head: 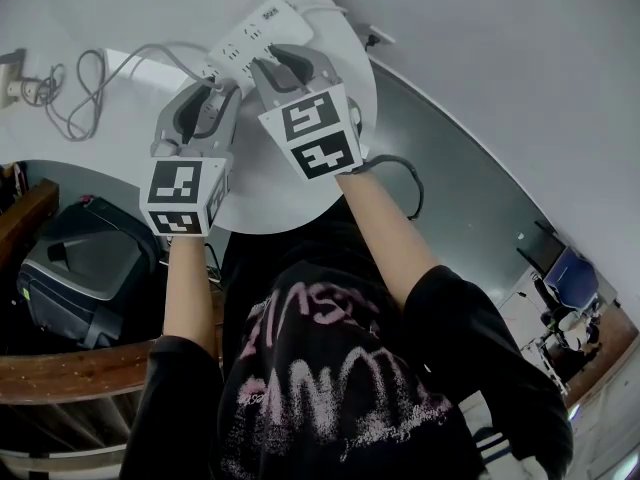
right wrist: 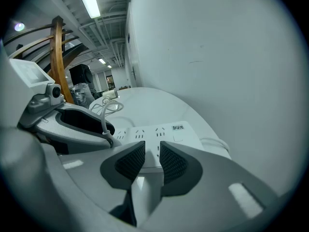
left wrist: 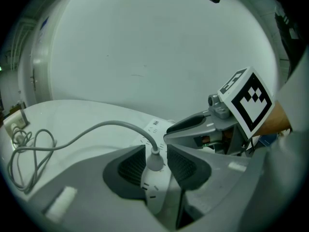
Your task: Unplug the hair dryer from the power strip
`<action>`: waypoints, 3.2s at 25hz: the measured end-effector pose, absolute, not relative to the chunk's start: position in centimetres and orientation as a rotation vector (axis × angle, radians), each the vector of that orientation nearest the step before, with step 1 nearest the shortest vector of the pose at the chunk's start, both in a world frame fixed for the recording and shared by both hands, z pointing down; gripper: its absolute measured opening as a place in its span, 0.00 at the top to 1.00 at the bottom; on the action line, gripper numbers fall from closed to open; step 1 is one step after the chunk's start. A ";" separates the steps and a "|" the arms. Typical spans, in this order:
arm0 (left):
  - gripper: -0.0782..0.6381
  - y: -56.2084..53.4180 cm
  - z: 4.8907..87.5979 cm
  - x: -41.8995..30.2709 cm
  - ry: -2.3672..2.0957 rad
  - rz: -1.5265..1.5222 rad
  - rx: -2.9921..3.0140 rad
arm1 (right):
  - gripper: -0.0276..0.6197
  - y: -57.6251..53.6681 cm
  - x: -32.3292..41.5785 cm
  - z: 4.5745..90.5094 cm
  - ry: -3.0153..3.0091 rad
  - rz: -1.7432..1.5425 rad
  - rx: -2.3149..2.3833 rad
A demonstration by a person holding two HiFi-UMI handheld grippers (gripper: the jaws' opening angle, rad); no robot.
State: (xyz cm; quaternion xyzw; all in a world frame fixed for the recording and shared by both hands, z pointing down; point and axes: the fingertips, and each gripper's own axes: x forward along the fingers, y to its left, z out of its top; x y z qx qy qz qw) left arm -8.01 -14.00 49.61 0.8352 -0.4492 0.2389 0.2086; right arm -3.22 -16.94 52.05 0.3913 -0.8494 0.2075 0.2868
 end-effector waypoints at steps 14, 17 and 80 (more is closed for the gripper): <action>0.78 -13.9 49.6 -8.0 -1.270 0.692 2.314 | 0.78 -17.0 -3.2 52.1 -2.257 0.540 1.052; 0.79 -14.0 49.3 -7.9 -1.280 0.698 2.312 | 0.81 -17.1 -2.9 52.1 -2.238 0.527 1.057; 0.81 -15.0 42.7 -11.5 -1.491 0.408 2.365 | 0.79 -17.3 -3.3 51.9 -2.226 0.526 1.104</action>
